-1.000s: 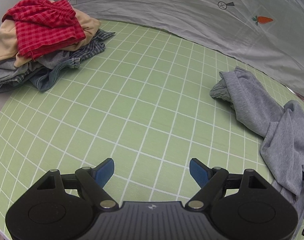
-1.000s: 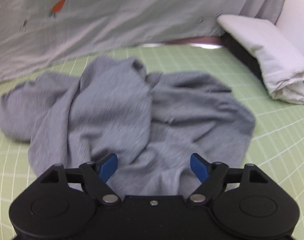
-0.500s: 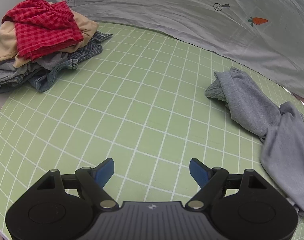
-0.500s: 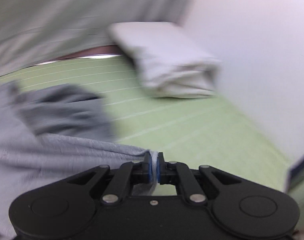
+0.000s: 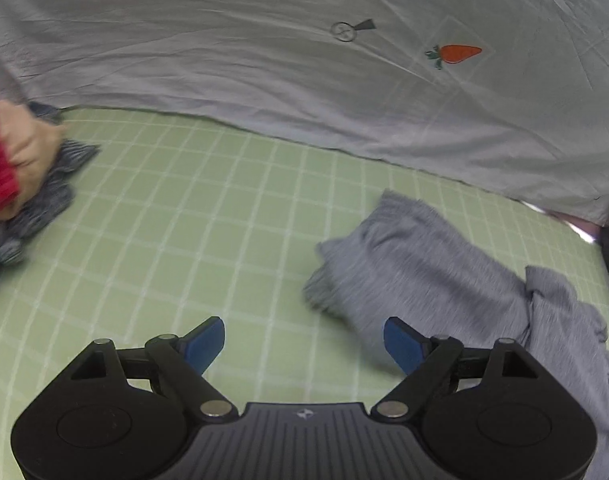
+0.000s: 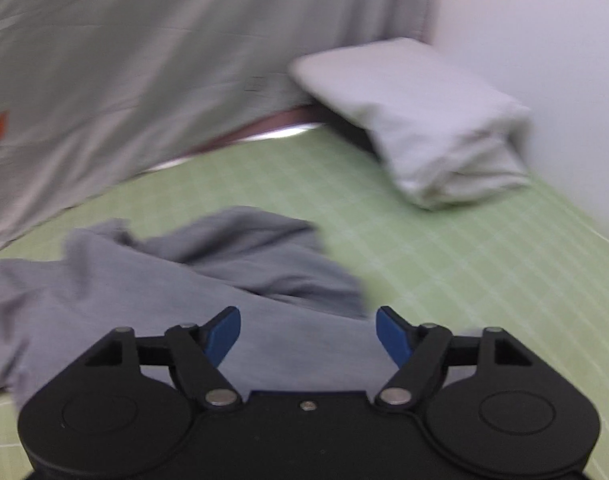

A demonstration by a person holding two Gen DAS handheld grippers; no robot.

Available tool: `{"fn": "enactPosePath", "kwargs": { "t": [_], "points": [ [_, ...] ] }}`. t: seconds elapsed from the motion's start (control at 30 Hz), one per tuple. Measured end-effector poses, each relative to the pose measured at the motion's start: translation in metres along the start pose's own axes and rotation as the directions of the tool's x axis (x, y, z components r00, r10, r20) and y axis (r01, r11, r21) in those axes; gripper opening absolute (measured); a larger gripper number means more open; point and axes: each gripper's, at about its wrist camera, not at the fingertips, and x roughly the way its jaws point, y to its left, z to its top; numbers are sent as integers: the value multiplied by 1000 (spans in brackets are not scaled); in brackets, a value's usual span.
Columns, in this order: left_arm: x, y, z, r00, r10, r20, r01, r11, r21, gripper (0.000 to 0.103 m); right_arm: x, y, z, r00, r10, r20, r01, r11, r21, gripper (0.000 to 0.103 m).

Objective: Fold clothes

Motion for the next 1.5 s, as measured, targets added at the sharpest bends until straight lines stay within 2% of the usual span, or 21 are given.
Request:
{"fn": "enactPosePath", "kwargs": {
  "t": [0.17,0.23,0.27,0.3,0.33,0.37,0.4,0.53,0.63,0.73,0.8,0.9,0.97,1.03,1.1,1.17,1.23,1.3,1.4,1.5],
  "points": [
    [54,-30,21,998,-34,-55,34,999,13,87,29,51,21,991,136,-14,-137,989,-48,80],
    [71,-37,23,995,-32,-89,33,999,9,81,42,65,26,984,173,-37,-175,983,-54,80],
    [77,-38,22,994,-34,-104,35,999,7,65,48,71,28,982,184,-50,-187,980,-62,80],
    [80,-37,21,993,-35,-110,37,999,10,51,53,77,28,981,185,-64,-190,979,-74,75],
    [82,-36,20,993,-37,-114,39,999,13,46,56,80,28,979,187,-78,-194,978,-82,54],
    [79,-35,19,994,-45,-101,47,999,16,35,58,82,27,977,190,-92,-198,976,-86,36],
    [76,-33,18,995,-53,-87,54,998,18,24,59,81,26,976,195,-100,-203,976,-80,3],
    [43,-17,18,996,-83,-17,82,997,-8,19,28,60,24,981,190,-39,-191,982,-10,2],
    [7,1,14,998,-43,45,44,998,-33,18,-11,38,28,991,129,34,-130,991,12,2],
    [-31,39,2,996,30,85,-19,992,-128,18,-47,11,32,994,81,76,-85,995,44,2],
    [-52,70,-13,991,85,100,-66,980,-186,18,-60,-6,22,995,69,75,-75,994,77,2],
    [-75,116,-45,981,176,86,-149,955,-255,18,-68,-19,2,993,109,36,-112,987,118,3],
    [-85,143,-69,973,223,62,-196,935,-297,18,-71,-23,-12,990,138,9,-138,981,139,8],
    [-93,165,-94,967,254,28,-231,914,-335,19,-75,-18,-25,989,147,-13,-144,979,142,38],
    [-100,180,-117,967,256,-7,-238,887,-397,26,-76,-17,-36,993,110,-35,-103,983,154,45],
    [-103,187,-137,972,233,-31,-223,870,-440,28,-74,-21,-46,995,70,-74,-55,982,180,51],
    [-103,186,-152,974,222,-50,-219,860,-461,36,-71,-27,-54,993,49,-103,-25,976,214,67],
    [-100,184,-162,975,210,-68,-217,851,-478,47,-68,-33,-63,991,35,-126,-2,968,251,74],
    [-92,179,-168,978,186,-98,-210,846,-490,52,-61,-42,-69,989,6,-146,39,953,301,78],
    [-85,174,-168,971,206,-124,-240,855,-460,56,-55,-47,-70,988,-17,-152,65,946,319,79]
  ]
}}
